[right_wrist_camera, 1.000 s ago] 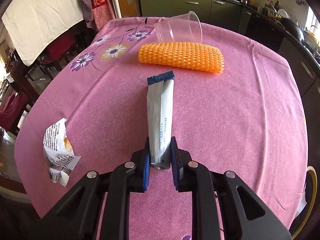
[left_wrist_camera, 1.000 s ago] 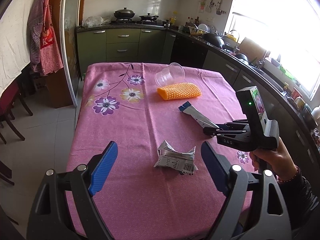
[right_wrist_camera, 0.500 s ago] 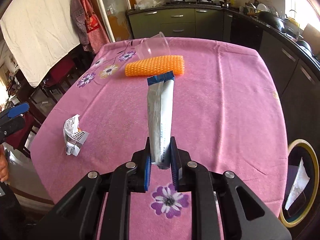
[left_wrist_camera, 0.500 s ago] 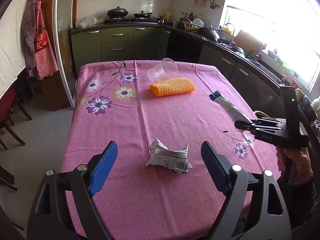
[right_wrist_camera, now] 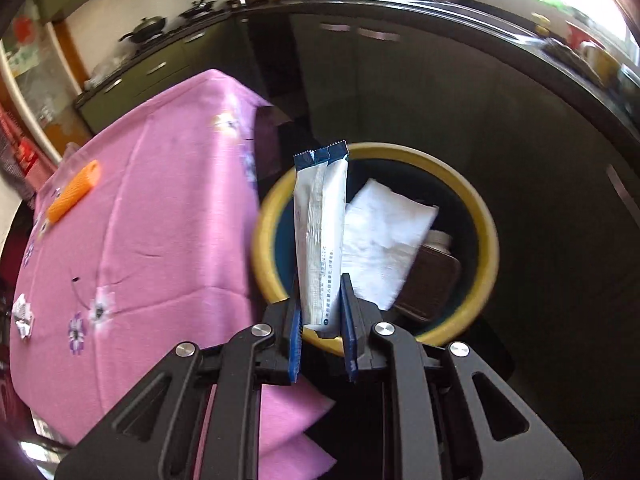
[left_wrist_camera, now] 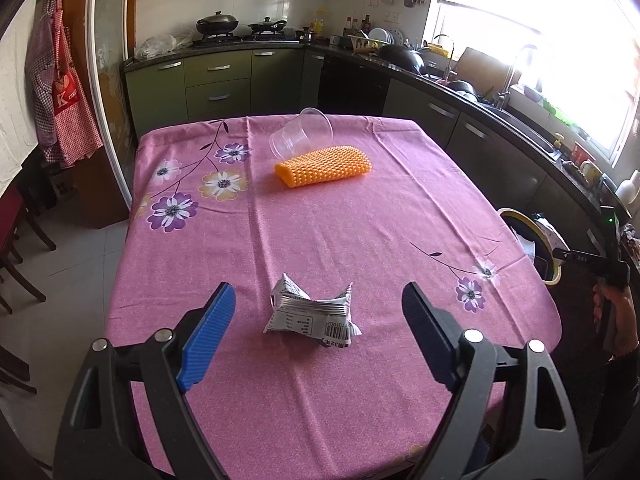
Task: Collect trash
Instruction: 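Lift the white tube and carry it over the bin with the right gripper, then open the right gripper to drop the white tube into the bin, then grasp the crumpled printed wrapper with the left gripper and lift it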
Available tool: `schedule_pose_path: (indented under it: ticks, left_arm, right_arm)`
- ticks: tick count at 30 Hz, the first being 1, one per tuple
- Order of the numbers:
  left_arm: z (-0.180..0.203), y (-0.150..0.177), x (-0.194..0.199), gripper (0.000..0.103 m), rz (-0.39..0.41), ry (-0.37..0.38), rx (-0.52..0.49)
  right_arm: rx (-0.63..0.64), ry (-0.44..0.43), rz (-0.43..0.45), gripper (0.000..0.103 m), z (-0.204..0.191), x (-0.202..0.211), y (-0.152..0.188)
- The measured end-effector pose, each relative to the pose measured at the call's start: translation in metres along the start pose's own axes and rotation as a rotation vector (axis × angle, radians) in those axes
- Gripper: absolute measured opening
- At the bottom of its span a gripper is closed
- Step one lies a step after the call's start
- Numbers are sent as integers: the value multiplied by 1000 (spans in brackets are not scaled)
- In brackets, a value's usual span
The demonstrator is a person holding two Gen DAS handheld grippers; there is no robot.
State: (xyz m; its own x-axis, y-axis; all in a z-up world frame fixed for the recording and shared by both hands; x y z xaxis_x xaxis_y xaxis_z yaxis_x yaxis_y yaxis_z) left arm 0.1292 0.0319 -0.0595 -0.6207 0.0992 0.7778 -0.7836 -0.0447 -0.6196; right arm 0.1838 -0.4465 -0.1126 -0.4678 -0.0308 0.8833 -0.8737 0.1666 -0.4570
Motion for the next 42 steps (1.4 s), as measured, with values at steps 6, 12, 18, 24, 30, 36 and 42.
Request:
schedule_pose_path:
  ticks: [6, 12, 18, 24, 30, 36, 42]
  left_arm:
    - [12, -3, -7, 81, -15, 6, -20]
    - [16, -4, -6, 81, -20, -3, -36]
    - [8, -2, -2, 86, -8, 2, -30]
    - [14, 10, -7, 93, -17, 25, -111]
    - [17, 10, -38, 95, -56, 49, -147]
    - [3, 6, -82, 95, -136, 18, -96]
    - [-11, 11, -100, 93, -170, 1, -59]
  right_arm:
    - [-69, 32, -43, 17, 46, -28, -7]
    - [-85, 33, -31, 59, 38, -55, -29]
    - [-103, 14, 49, 68, 24, -34, -27]
    - [-43, -18, 91, 72, -3, 1, -7]
    - [17, -83, 116, 73, -39, 18, -2]
    - [91, -130, 108, 74, -76, 18, 1]
    - [129, -147, 92, 74, -95, 10, 1]
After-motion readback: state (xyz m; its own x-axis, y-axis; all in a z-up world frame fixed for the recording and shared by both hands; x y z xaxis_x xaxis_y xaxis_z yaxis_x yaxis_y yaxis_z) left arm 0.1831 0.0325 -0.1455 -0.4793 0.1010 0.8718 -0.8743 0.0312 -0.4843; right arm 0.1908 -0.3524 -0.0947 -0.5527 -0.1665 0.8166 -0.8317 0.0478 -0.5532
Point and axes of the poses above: each gripper's, at about its wrist camera, not at the fingertips, and x roughly against the way its jaws point, z to its right, y to its underside, the point moved 4 cm from there along -x, roughly the way its jaws point, and after that the axes turned 6 degrees about -z, right-handed, at the moved point
